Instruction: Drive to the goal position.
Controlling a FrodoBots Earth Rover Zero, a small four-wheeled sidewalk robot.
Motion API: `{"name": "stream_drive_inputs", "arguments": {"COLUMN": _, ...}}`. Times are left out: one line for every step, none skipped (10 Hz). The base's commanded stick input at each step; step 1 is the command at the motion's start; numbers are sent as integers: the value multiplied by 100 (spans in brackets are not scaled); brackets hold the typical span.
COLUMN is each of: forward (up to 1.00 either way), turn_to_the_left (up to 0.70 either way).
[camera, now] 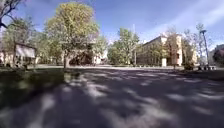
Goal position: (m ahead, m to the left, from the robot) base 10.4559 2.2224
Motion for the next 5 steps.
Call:
{"name": "stream_drive_inputs", "arguments": {"forward": 85, "turn_to_the_left": 0}}
{"name": "stream_drive_inputs", "arguments": {"forward": 85, "turn_to_the_left": 0}}
{"name": "stream_drive_inputs", "arguments": {"forward": 85, "turn_to_the_left": 0}}
{"name": "stream_drive_inputs", "arguments": {"forward": 85, "turn_to_the_left": 0}}
{"name": "stream_drive_inputs", "arguments": {"forward": 85, "turn_to_the_left": 0}}
